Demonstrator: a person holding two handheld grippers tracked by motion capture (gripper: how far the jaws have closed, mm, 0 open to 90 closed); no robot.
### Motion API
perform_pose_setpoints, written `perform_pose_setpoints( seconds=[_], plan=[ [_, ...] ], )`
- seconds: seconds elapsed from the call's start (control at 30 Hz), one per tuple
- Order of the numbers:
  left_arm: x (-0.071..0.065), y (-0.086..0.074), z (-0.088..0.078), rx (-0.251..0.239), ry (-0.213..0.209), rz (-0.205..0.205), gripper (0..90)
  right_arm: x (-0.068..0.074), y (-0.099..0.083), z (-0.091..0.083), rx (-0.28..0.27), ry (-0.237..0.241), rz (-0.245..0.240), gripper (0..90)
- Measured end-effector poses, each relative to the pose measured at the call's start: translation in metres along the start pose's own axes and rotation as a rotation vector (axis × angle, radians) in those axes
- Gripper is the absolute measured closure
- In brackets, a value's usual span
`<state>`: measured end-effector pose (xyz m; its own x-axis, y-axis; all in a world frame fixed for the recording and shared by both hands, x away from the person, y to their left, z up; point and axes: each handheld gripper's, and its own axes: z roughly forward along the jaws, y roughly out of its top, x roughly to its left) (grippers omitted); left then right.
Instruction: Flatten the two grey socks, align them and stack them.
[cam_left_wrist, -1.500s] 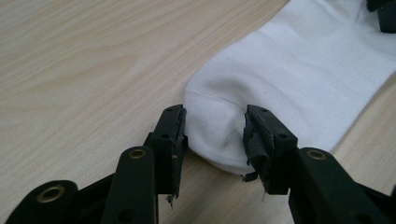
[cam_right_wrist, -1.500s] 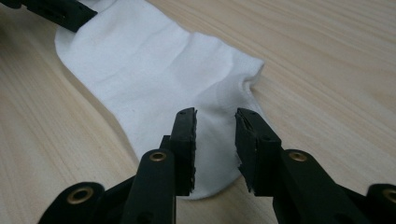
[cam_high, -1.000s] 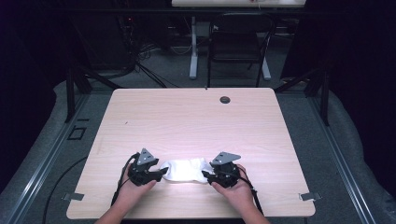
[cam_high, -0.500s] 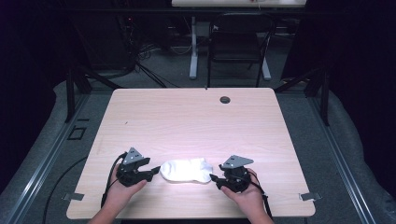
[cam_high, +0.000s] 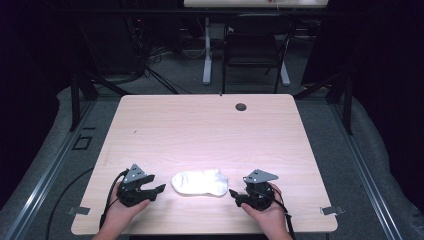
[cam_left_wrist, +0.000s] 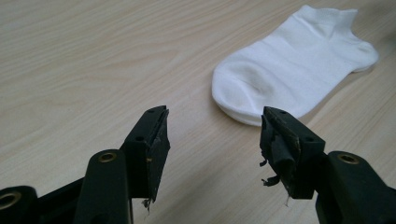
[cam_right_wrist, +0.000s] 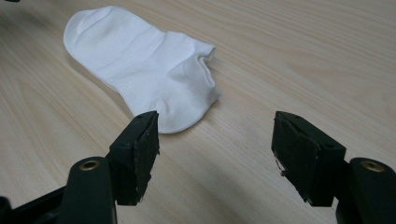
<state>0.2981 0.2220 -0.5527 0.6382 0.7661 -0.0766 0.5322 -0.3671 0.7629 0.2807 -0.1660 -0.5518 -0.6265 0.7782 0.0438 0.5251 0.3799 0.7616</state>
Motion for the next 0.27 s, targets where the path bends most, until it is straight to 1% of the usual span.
perform_pose_setpoints(
  seconds=[0.07,0.1,0.17,0.27],
  plan=[
    [0.0009,-0.0011,0.0023,0.002,-0.007,-0.012,42.1,0.0005,-0.0016,0.0017,-0.004,0.005,0.000,30.7],
    [0.0011,-0.0011,0.0030,0.002,-0.009,-0.015,42.0,0.0013,-0.0022,0.0029,-0.008,0.000,-0.004,30.5],
    [0.0013,-0.0007,0.0054,0.002,-0.007,-0.016,41.0,0.0015,-0.0031,0.0040,0.003,-0.008,-0.031,29.8],
    [0.0007,0.0002,0.0072,-0.002,-0.002,-0.018,39.8,0.0002,-0.0046,0.0064,0.006,-0.003,-0.020,27.1]
  ],
)
